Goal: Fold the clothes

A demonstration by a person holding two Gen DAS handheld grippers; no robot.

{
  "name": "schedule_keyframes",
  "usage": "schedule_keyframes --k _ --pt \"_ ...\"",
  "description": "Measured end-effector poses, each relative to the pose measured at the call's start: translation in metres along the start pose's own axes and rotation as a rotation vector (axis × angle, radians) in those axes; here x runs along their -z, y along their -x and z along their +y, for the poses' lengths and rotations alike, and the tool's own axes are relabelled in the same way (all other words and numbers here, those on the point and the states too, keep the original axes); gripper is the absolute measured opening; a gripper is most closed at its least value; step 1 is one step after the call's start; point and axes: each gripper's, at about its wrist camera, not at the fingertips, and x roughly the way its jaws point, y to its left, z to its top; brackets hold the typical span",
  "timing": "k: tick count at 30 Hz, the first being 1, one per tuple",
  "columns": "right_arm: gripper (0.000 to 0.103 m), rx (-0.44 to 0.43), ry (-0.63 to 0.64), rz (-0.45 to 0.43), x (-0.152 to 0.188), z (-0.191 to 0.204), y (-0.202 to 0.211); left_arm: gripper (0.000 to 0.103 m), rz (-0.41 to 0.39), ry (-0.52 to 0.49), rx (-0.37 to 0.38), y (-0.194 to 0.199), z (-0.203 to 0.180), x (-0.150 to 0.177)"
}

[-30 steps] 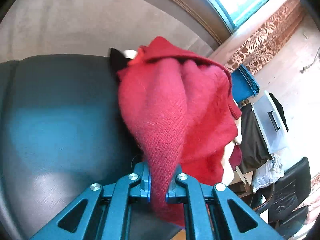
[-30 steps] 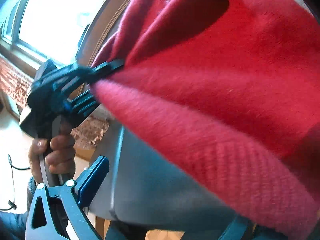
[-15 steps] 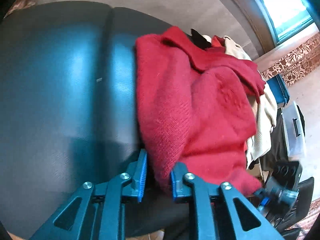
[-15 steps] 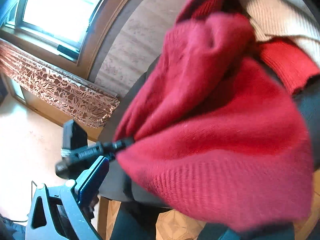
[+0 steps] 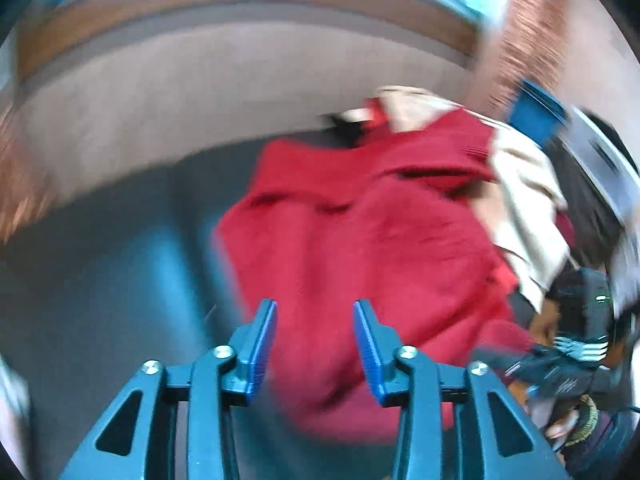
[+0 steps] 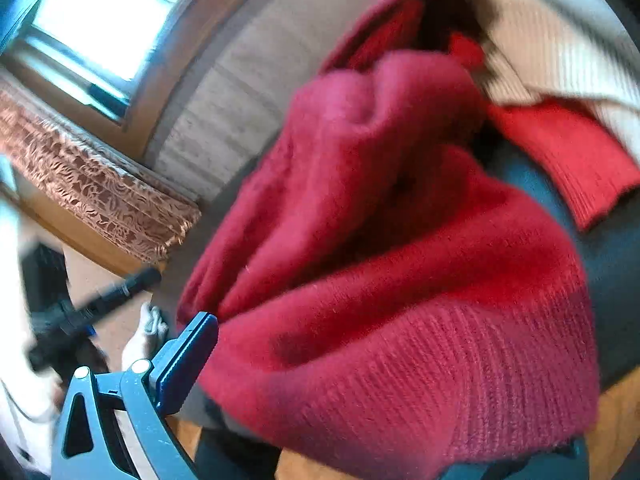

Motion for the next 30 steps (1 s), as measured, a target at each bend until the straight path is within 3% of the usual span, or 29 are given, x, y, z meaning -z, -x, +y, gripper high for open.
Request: schedule_keyframes --k 5,9,15,18,19,20,21,23,26,30 --pt "0.103 -0.031 0.068 -0.02 0.0 0.0 -0.008 0.05 -0.047 -0.233 0.03 -0.036 -0.066 -0.068" --pt "0.103 -0.07 0.116 -0.025 0.001 -0.002 -0.009 0.05 -0.011 -0.338 0.032 -0.088 -0.09 -0.108" --pt "0.103 -0.104 0.157 -0.023 -0.003 -0.005 -0.014 0.05 0.09 -0.455 0.024 -0.155 -0.103 -0.13" --pt "0.103 -0.115 0.164 -0.017 -0.008 -0.006 -0.018 0.048 0.126 -0.406 0.013 -0.182 -0.098 -0.14" --pt "0.103 -0.117 0.167 -0.016 -0.009 -0.006 -0.019 0.024 0.138 -0.371 0.018 -0.189 -0.094 -0.144" --pt "0.103 -0.114 0.173 -0.016 -0.01 -0.006 -0.02 0.007 0.151 -0.273 0.052 -0.192 -0.081 -0.147" --pt "0.103 -0.112 0.18 -0.017 -0.01 -0.006 -0.021 0.005 0.157 -0.173 0.091 -0.194 -0.067 -0.151" --pt "0.103 -0.107 0.192 -0.018 -0.011 -0.005 -0.024 0.005 0.087 0.067 0.179 -0.179 -0.025 -0.151" --pt "0.103 -0.099 0.214 -0.022 -0.011 -0.002 -0.027 0.004 -0.004 0.352 0.215 -0.148 0.043 -0.135" --pt "0.103 -0.093 0.227 -0.026 -0.011 -0.002 -0.026 0.004 -0.09 0.61 0.108 -0.09 0.139 -0.073"
